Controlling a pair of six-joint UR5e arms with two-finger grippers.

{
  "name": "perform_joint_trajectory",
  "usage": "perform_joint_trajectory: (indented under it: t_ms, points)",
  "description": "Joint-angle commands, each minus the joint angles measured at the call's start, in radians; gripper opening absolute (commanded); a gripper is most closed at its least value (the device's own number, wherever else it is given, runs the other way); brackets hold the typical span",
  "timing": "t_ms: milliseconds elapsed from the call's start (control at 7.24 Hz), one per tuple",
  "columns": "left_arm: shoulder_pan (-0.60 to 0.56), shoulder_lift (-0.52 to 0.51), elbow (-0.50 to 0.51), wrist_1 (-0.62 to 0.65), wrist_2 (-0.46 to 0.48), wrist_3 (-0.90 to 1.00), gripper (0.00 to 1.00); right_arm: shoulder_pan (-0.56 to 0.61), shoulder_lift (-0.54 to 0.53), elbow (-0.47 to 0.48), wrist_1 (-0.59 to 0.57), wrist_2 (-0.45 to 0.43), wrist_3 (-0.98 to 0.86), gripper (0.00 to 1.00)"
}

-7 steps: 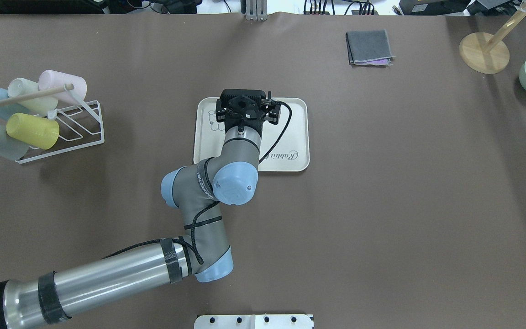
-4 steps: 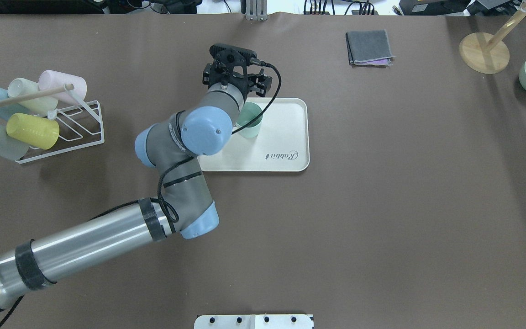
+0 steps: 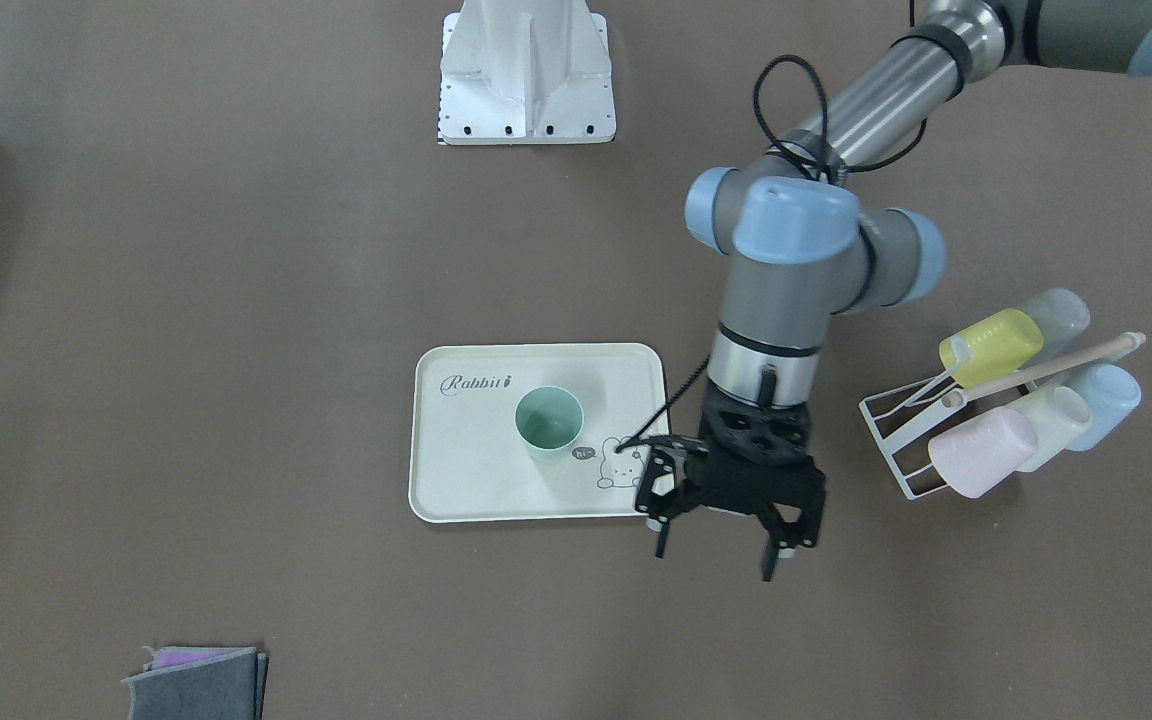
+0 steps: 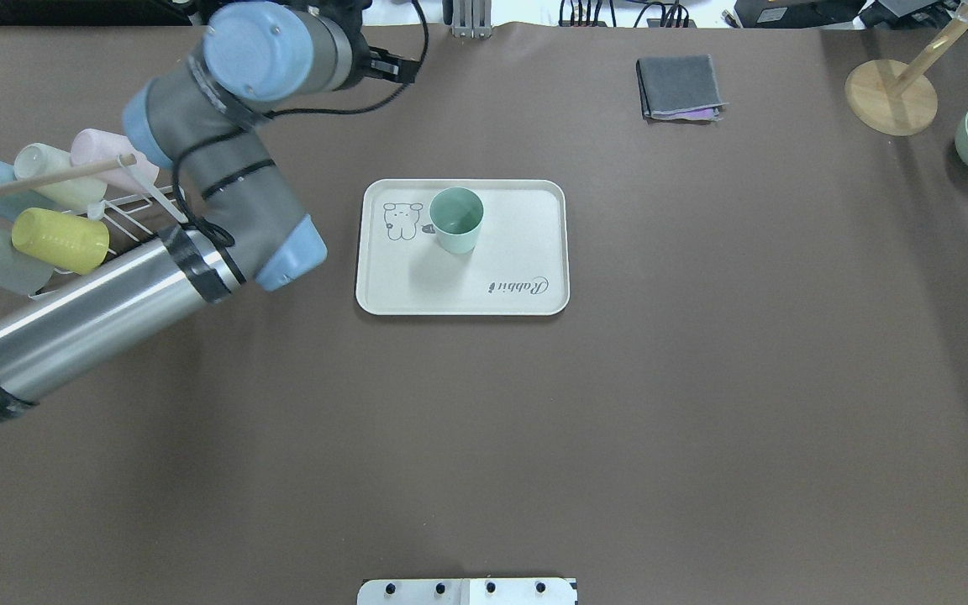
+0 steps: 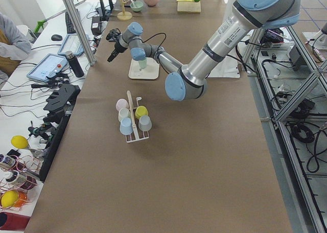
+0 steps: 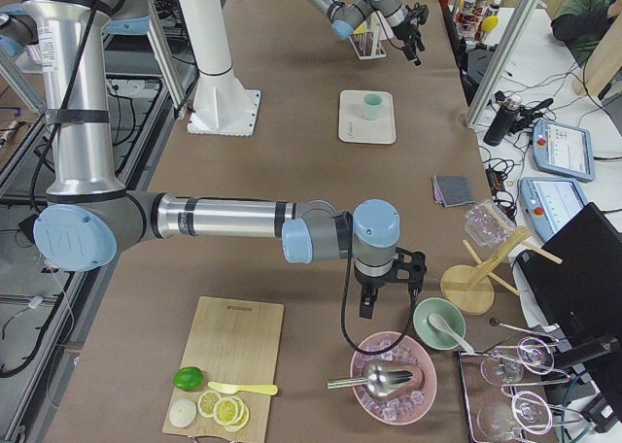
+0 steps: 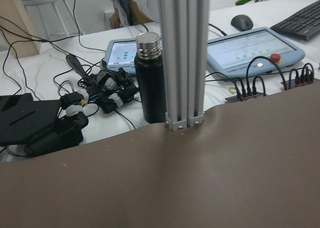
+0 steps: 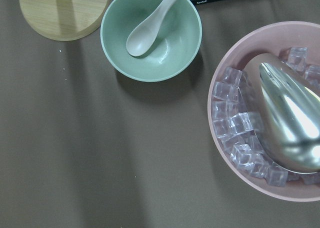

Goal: Pick up and place green cup on tray

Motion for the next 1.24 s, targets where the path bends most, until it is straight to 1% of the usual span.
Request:
perform_joint_trajectory:
  t_ms: [0,138,276,414,552,829,967,1105]
  points:
    - [-0.186,0.059,-0.002,0.184,-0.249,0.004,0.99,0.000,0.000,0.001,0.000,-0.003,-0.001,1.00]
    - [-0.288,0.084,-0.005,0.333,-0.396,0.077,0.99,0.000,0.000,0.001,0.000,-0.003,-0.001,1.00]
    - [-0.389,0.108,-0.007,0.478,-0.467,0.259,0.99,0.000,0.000,0.001,0.000,-0.003,-0.001,1.00]
    - [-0.459,0.157,-0.014,0.588,-0.492,0.370,0.99,0.000,0.000,0.001,0.000,-0.002,-0.001,1.00]
    - [-0.517,0.215,-0.013,0.630,-0.492,0.441,0.99,0.000,0.001,0.002,0.000,-0.003,0.001,1.00]
    - [-0.614,0.331,-0.019,0.627,-0.515,0.468,0.99,0.000,-0.006,0.021,0.000,-0.006,0.001,1.00]
    - [-0.630,0.437,-0.086,0.627,-0.565,0.504,0.99,0.000,-0.008,0.022,0.000,-0.005,0.001,1.00]
    - [-0.631,0.575,-0.231,0.630,-0.566,0.508,0.99,0.000,-0.008,0.022,0.000,-0.005,0.001,1.00]
